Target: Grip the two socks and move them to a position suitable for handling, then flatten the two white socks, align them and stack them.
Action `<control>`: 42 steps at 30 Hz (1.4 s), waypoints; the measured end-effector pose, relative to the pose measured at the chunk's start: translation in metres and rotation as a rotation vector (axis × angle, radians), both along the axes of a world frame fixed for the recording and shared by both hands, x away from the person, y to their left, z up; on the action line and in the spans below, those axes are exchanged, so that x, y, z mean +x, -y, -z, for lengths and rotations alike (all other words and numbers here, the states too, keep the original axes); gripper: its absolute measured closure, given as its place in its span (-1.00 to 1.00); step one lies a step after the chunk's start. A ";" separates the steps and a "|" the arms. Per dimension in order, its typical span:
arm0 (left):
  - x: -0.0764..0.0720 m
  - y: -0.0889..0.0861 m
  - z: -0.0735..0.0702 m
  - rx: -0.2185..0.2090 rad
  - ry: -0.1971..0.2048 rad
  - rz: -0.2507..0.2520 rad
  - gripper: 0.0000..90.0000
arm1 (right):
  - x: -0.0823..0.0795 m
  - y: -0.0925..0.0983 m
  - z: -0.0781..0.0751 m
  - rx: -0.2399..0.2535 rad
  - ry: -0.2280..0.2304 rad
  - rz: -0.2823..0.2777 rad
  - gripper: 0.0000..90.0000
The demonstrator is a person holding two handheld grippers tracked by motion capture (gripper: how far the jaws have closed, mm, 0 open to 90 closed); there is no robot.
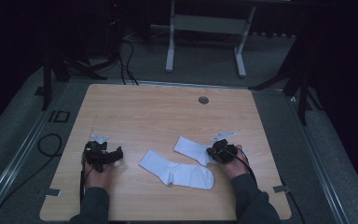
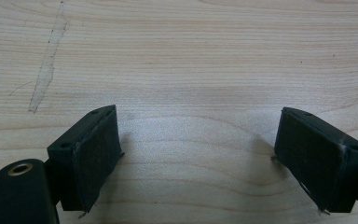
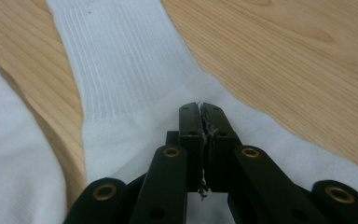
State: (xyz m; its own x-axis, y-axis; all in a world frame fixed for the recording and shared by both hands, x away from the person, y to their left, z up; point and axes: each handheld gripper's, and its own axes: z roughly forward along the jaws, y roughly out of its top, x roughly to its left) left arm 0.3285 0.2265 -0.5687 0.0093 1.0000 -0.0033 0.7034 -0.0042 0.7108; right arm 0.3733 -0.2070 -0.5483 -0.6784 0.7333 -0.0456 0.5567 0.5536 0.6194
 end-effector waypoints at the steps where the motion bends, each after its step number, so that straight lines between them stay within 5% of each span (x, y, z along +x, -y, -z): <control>1: 0.000 0.000 0.000 0.000 0.000 0.000 -0.69 | -0.001 0.001 0.000 0.001 0.001 0.004 0.93; 31: 0.000 0.000 0.000 0.002 -0.001 0.004 -0.69 | -0.015 0.028 0.001 0.030 -0.002 0.069 0.79; 35: 0.000 0.000 0.000 0.002 -0.002 0.004 -0.69 | -0.015 0.028 -0.002 0.023 0.003 0.065 0.75; 42: 0.000 0.000 0.000 0.003 -0.001 0.005 -0.69 | -0.012 0.009 -0.020 0.010 0.059 -0.030 0.62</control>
State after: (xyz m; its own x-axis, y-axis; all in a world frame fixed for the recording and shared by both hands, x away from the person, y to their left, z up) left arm 0.3285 0.2262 -0.5685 0.0146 0.9999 -0.0007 0.7042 -0.0098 0.7100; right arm 0.3617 -0.2161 -0.5285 -0.6964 0.7133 -0.0791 0.5021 0.5630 0.6565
